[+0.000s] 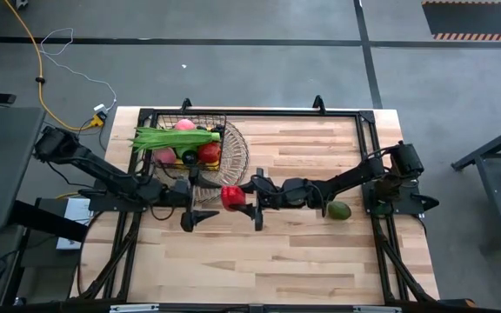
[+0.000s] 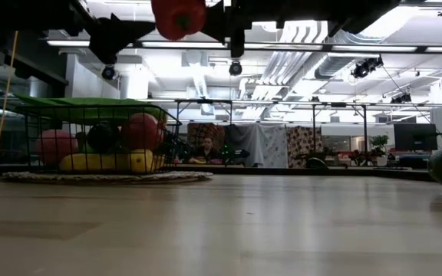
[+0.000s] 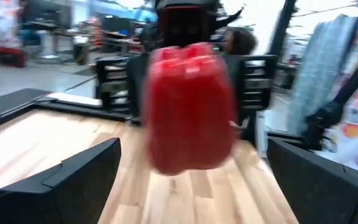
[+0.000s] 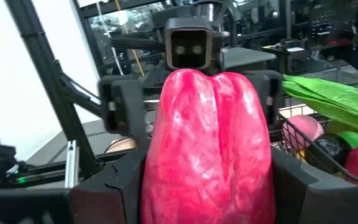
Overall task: Build produce basket
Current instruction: Put the red bell pepper into the black wire basket
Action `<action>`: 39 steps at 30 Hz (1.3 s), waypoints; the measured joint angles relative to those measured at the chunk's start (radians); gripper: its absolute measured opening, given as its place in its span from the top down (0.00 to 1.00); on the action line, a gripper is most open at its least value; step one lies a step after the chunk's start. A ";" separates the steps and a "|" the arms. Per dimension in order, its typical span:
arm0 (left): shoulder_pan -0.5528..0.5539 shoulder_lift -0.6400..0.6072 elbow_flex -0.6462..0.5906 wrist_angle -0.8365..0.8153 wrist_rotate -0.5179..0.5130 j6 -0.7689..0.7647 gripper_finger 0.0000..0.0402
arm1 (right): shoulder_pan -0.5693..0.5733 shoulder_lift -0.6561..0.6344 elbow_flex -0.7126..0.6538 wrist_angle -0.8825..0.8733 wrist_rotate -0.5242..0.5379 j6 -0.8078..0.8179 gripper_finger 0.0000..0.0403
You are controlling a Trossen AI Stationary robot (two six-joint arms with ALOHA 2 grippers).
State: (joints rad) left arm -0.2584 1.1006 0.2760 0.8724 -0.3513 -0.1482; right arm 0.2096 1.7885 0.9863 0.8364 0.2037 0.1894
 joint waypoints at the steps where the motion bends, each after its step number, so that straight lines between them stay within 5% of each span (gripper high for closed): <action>1: 0.000 0.012 0.000 0.008 -0.021 -0.004 0.02 | 0.000 0.000 0.000 0.000 -0.009 -0.005 0.47; 32: 0.000 0.128 0.051 0.111 -0.010 -0.032 0.03 | -0.002 0.055 0.002 0.105 -0.017 -0.008 0.47; 39: 0.000 0.128 0.051 0.109 -0.024 -0.032 0.16 | -0.002 0.055 0.002 0.105 -0.016 -0.014 0.47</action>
State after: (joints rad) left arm -0.2584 1.2285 0.3271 0.9815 -0.3756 -0.1802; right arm 0.2073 1.8439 0.9882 0.9409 0.1875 0.1749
